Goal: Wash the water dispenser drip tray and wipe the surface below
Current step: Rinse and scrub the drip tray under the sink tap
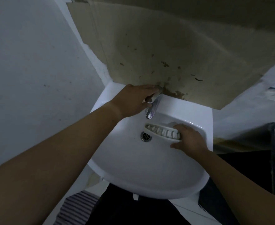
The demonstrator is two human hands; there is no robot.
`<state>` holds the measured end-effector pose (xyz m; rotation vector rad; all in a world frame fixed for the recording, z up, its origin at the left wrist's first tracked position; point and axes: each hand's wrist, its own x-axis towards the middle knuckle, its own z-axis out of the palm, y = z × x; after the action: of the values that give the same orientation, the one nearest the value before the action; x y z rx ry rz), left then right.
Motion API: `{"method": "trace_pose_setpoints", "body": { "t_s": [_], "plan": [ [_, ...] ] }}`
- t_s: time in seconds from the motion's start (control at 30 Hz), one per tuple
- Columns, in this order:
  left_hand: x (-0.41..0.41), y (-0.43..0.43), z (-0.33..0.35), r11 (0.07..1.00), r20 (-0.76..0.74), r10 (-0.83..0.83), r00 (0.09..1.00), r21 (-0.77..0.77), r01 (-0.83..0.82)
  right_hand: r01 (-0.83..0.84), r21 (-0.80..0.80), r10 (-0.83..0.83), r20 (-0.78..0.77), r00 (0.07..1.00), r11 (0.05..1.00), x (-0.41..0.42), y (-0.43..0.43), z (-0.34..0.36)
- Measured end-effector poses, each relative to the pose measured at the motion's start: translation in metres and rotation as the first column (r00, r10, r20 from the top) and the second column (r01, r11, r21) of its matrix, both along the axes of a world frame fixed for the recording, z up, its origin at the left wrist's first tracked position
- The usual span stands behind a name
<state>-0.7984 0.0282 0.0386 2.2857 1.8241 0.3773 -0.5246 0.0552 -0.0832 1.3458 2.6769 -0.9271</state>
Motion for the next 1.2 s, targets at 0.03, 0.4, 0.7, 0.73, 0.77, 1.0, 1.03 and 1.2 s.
{"method": "trace_pose_setpoints", "body": {
  "t_s": [0.03, 0.4, 0.7, 0.73, 0.77, 1.0, 1.03, 1.2],
  "plan": [
    [-0.001, -0.002, -0.001, 1.000, 0.009, 0.009, 1.000, 0.013, -0.009, 0.009, -0.004, -0.009, -0.008, 1.000, 1.000, 0.000, -0.001, -0.001],
    [-0.008, 0.001, 0.002, 0.998, 0.084, 0.017, 0.996, -0.056, -0.012, 0.034, 0.013, -0.033, -0.103, 0.994, 0.999, -0.002, -0.001, -0.002],
    [-0.011, -0.025, -0.021, 0.942, 0.452, 0.335, 0.826, -0.169, -0.290, 0.064, 0.010, -0.062, -0.091, 0.994, 0.998, -0.010, -0.001, -0.001],
    [-0.008, -0.032, -0.031, 0.899, 0.516, 0.437, 0.736, -0.241, -0.365, 0.075, 0.009, -0.074, -0.090, 0.993, 0.997, -0.010, -0.001, -0.001],
    [-0.003, -0.038, -0.042, 0.848, 0.527, 0.529, 0.665, -0.327, -0.416, 0.086, 0.005, -0.085, -0.088, 0.992, 0.996, -0.010, -0.002, -0.002],
    [0.036, -0.048, -0.116, 0.413, 0.427, 0.902, -0.062, -0.896, -0.163, 0.136, 0.027, -0.133, -0.083, 0.988, 0.990, -0.004, -0.004, 0.005],
    [0.041, -0.048, -0.120, 0.392, 0.401, 0.900, -0.169, -0.916, -0.087, 0.122, 0.037, -0.119, -0.077, 0.990, 0.992, -0.003, -0.004, 0.005],
    [0.055, -0.053, -0.136, 0.438, 0.412, 0.863, -0.294, -0.898, 0.027, 0.045, 0.054, -0.046, 0.018, 0.999, 0.998, -0.002, -0.002, 0.005]
  ]
}}
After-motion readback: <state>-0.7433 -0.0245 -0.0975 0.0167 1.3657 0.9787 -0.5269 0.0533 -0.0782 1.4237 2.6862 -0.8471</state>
